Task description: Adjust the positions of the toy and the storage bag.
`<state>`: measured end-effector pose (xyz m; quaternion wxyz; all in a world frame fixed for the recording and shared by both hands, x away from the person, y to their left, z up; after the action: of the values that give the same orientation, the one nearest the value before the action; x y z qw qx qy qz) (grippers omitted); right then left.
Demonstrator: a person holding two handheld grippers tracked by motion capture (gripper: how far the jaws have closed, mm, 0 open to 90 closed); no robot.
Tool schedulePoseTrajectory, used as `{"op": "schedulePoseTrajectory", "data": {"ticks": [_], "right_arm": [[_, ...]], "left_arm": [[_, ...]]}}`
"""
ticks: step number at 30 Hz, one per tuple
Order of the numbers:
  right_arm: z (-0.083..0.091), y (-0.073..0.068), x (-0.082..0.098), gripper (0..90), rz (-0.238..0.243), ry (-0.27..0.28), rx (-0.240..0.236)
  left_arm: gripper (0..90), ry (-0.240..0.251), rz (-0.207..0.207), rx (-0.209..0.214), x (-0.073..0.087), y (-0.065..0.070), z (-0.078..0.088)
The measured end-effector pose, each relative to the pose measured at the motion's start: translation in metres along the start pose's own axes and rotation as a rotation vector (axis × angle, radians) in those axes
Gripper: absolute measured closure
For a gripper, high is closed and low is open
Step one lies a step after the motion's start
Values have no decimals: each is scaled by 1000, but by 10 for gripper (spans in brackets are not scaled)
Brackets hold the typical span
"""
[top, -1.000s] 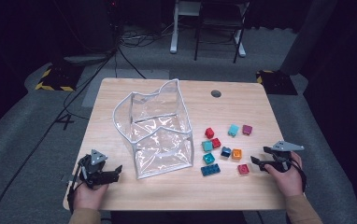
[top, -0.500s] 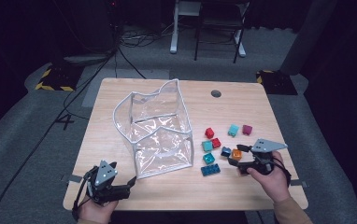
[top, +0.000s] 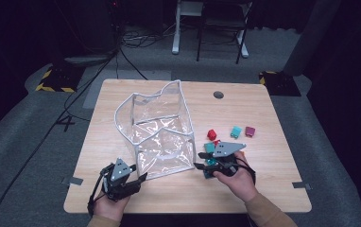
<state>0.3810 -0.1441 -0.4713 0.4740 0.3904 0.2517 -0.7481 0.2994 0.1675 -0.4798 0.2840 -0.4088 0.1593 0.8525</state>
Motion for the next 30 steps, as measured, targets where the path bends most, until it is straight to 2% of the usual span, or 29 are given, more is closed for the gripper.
{"op": "schedulePoseTrajectory", "data": {"ticks": [1,2,3,4,7,9,11,16,20,23,24,30], "right_arm": [[0,0,0,600,0,0,0],[-4,1,-1,657,1,-2,1],[-9,3,-4,753,2,-10,8],[-10,3,-4,782,1,-12,12],[-12,2,-5,870,2,-27,30],[-10,-1,-4,875,5,-34,30],[-7,-7,-3,875,6,-36,11],[3,-31,5,874,15,-44,-54],[13,-50,11,871,35,-53,-85],[20,-59,16,870,34,-55,-103],[21,-60,17,870,34,-56,-105],[35,-68,26,864,26,-64,-119]], "left_arm": [[640,0,0,0,0,0,0],[640,2,2,9,0,-2,1],[764,11,6,11,1,-6,3],[791,10,7,20,2,-7,4],[844,4,-5,8,3,-8,6],[856,-2,-13,-1,4,-8,9],[858,-3,-16,-2,7,-8,13],[859,-13,-15,12,15,-9,21],[859,-18,-25,19,18,-4,25],[858,-23,-31,27,20,3,27],[858,-28,-46,29,20,5,28],[854,-28,-61,65,22,16,29]]}}
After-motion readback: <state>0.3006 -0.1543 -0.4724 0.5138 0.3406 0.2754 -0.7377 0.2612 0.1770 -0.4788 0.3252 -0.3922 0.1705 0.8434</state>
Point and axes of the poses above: each handheld gripper's, and its own axes: z roughly backward along the jaws, x roughly out of its underside, y roughly to its right, the point moved 3 cm from there along -z, roughly forward along the jaws, and after that the axes turned 1 degree about -z, right-handed, at the moved point
